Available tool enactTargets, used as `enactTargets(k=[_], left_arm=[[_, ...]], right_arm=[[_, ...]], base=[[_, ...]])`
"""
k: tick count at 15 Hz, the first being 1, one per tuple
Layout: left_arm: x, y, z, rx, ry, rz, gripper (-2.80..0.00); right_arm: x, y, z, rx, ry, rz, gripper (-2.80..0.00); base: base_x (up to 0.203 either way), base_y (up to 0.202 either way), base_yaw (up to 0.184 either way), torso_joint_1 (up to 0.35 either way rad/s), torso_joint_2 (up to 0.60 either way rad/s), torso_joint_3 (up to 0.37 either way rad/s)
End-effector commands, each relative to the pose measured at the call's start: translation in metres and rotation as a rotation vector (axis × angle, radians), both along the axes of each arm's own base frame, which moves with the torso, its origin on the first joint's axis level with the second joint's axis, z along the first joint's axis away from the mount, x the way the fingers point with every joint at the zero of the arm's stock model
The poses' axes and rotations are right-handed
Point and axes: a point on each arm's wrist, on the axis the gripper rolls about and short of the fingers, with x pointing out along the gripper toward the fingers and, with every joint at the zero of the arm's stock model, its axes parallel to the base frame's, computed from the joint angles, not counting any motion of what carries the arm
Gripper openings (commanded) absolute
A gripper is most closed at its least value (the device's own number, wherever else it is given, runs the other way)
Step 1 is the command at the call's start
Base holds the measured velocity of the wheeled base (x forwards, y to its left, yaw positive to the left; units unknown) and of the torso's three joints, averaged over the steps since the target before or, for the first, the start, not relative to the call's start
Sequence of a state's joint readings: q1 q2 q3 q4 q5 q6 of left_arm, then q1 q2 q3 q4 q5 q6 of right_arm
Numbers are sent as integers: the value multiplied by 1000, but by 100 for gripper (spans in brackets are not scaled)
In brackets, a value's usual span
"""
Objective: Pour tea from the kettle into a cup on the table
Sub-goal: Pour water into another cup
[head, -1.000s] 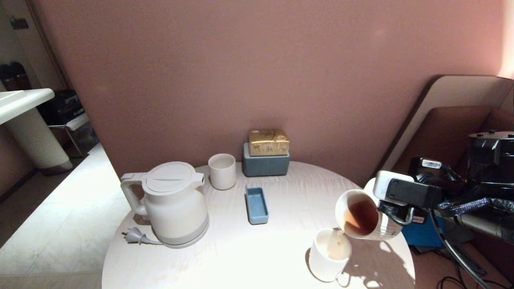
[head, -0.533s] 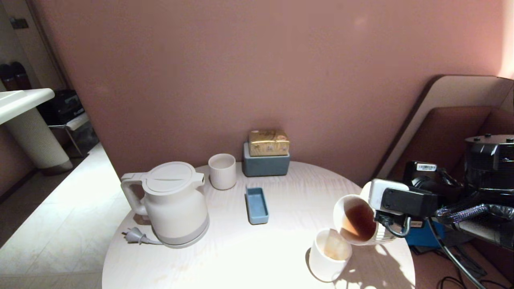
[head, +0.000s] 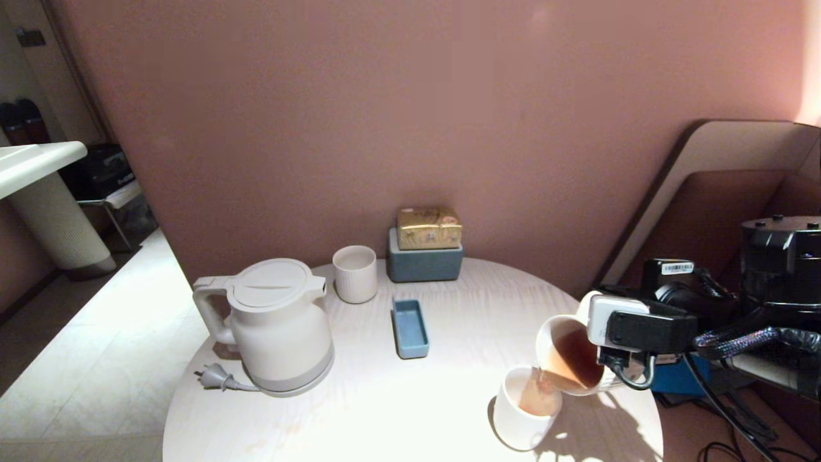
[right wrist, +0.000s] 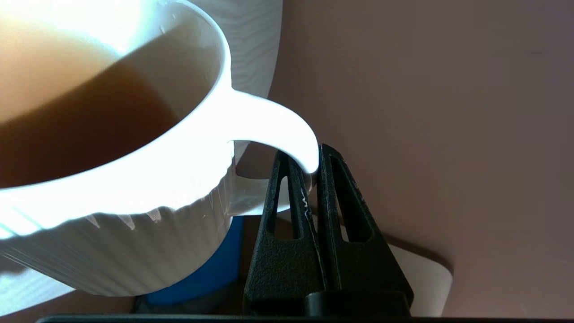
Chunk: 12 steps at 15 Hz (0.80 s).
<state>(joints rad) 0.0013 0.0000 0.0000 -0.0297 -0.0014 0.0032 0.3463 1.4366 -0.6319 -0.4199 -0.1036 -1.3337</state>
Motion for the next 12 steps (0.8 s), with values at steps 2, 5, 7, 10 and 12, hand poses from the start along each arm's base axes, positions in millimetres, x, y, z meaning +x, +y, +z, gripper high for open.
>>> enactTargets(k=[2, 5, 7, 10, 12], left_arm=[[0, 0, 0, 0, 1, 0, -280], [0, 0, 0, 0, 1, 0, -280], [0, 0, 0, 0, 1, 0, -280], [0, 0, 0, 0, 1, 0, -280], [0, 0, 0, 0, 1, 0, -280]], right_arm=[[1, 2, 1, -29, -12, 16, -280], [2, 3, 2, -39, -20, 23, -280], [3, 3, 3, -50, -25, 29, -280], [2, 9, 5, -62, -36, 34, -280], [1, 12, 6, -64, -41, 42, -280]], base=[[0, 0, 0, 0, 0, 0], [0, 0, 0, 0, 0, 0], [0, 0, 0, 0, 0, 0], [0, 0, 0, 0, 0, 0], [0, 0, 0, 0, 0, 0]])
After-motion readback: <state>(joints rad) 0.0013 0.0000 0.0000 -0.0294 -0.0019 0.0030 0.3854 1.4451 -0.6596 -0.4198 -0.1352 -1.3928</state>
